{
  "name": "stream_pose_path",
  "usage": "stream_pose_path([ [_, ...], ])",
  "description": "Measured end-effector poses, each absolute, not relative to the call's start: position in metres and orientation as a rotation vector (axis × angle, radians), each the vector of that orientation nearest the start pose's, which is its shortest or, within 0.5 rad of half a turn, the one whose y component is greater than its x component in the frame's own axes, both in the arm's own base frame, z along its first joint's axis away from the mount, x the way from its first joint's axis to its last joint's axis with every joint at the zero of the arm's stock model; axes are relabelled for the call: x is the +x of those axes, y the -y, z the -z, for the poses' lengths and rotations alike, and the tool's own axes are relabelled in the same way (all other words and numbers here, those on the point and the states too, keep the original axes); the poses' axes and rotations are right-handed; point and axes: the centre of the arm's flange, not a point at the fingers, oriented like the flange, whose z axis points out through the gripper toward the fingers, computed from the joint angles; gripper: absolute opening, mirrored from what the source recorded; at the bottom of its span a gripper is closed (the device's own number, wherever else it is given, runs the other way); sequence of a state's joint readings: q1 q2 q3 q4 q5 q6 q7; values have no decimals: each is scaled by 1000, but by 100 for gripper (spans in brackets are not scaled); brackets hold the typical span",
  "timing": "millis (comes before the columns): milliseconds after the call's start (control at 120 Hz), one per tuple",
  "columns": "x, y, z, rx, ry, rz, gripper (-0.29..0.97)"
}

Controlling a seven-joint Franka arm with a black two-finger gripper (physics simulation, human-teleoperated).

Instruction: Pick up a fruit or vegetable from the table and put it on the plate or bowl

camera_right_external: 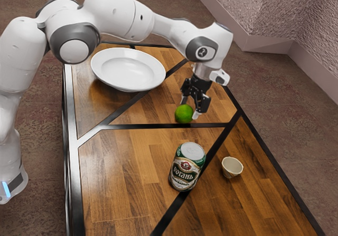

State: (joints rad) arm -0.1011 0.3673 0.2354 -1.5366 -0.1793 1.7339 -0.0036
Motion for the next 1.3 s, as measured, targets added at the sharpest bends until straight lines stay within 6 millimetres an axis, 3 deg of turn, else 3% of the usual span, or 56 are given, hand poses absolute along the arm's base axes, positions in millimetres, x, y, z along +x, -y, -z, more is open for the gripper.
stream_pose_path([
  [333, 643, -43, -421, -3218, 297, -279, 67],
  [467, 642, -44, -415, -3217, 312, -280, 59],
  [650, 643, -51, -415, -3214, 340, -256, 39],
  [842, 642, -68, -417, -3204, 386, -248, 34],
  [883, 641, -70, -425, -3205, 393, -235, 31],
  [1050, 618, -101, -494, -3224, 461, -120, 33],
  [1167, 598, -131, -523, -3222, 533, -97, 33],
  [1300, 582, -146, -547, -3199, 552, -76, 33],
])
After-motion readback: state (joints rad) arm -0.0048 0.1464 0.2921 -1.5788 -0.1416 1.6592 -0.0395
